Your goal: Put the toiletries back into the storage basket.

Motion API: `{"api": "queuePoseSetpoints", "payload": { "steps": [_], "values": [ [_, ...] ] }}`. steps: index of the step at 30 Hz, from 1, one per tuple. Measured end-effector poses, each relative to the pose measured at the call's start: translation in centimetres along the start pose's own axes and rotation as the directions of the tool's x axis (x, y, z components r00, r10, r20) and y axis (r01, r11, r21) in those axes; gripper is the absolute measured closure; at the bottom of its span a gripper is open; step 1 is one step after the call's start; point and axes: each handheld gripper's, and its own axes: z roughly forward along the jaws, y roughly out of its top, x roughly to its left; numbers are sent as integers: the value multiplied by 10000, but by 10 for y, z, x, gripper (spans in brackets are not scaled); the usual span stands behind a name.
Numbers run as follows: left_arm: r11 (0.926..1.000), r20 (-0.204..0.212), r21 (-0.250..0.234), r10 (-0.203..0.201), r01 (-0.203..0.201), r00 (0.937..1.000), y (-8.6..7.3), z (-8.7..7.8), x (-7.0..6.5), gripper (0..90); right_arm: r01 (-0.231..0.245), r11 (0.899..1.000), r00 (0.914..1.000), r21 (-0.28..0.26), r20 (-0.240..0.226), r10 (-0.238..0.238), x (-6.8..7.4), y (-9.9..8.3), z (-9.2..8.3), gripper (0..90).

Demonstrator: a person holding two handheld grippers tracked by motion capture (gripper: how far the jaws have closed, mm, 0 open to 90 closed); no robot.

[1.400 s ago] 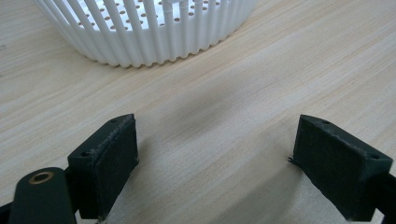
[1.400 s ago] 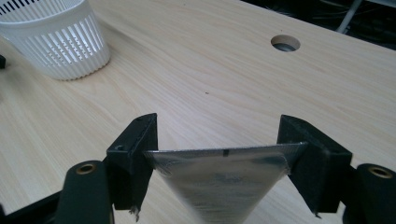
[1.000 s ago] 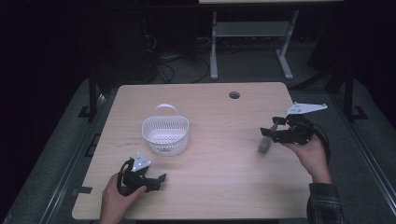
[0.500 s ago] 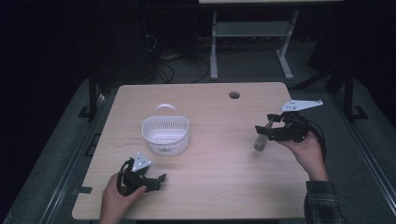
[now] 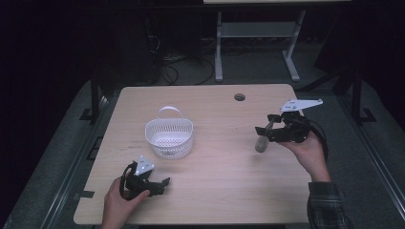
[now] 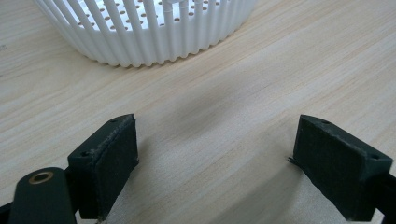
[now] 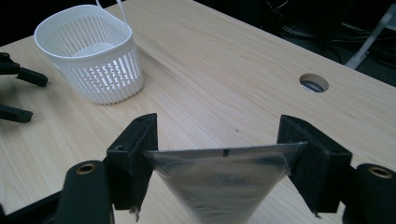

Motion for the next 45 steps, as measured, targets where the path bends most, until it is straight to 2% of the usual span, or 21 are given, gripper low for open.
{"api": "queuePoseSetpoints", "payload": {
  "steps": [22,45],
  "values": [
    [10000,0,5,4,-4,10000,0,0,0,128,521,9986,9975,-64,-476,-523,21,25,21,298],
    [10000,41,12,33,-33,10000,0,0,0,128,1153,9933,9893,122,-909,-1138,45,48,44,298]
  ]
}}
